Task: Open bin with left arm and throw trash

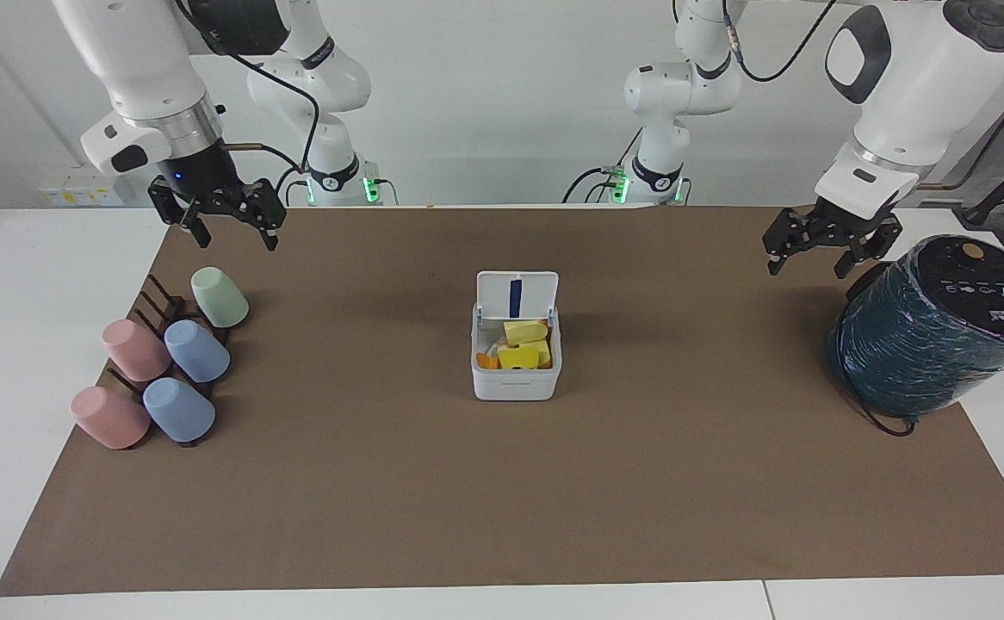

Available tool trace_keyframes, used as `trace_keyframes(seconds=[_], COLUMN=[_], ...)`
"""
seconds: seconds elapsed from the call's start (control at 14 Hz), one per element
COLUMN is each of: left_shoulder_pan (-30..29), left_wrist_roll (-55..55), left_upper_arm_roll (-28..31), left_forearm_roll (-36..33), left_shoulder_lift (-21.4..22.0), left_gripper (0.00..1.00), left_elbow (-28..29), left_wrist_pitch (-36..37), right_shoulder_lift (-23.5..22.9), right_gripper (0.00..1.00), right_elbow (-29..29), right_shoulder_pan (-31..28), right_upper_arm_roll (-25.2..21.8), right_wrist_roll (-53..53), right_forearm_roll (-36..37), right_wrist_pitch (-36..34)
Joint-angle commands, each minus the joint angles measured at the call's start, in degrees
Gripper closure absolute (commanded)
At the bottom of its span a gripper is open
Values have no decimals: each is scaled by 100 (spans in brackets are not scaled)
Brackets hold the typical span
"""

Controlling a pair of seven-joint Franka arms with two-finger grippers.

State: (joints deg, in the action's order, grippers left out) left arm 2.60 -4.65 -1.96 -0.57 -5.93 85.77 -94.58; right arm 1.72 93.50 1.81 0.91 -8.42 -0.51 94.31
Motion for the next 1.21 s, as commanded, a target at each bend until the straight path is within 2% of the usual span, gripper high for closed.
trace_keyframes(seconds=[0.0,0.29,1.14], left_shoulder_pan=[-49,-49,-57], left_wrist_roll=[-62,-62,-71], left_upper_arm_roll=[-33,-33,-33], left_forearm_roll=[-84,-84,-84], left_shoulder_lift=[198,198,206], left_gripper=[0,0,0], left_elbow=[229,229,229], left_wrist_pitch=[-52,-52,-43], right_shoulder_lift=[47,118,83], right_gripper=[0,0,0], right_elbow=[-7,63,143], right_shoulder_pan=[-58,-66,30], right_upper_arm_roll=[67,120,146], right_wrist_roll=[-2,25,34], right_forearm_roll=[121,314,174], right_wrist_pitch=[-184,-220,-167])
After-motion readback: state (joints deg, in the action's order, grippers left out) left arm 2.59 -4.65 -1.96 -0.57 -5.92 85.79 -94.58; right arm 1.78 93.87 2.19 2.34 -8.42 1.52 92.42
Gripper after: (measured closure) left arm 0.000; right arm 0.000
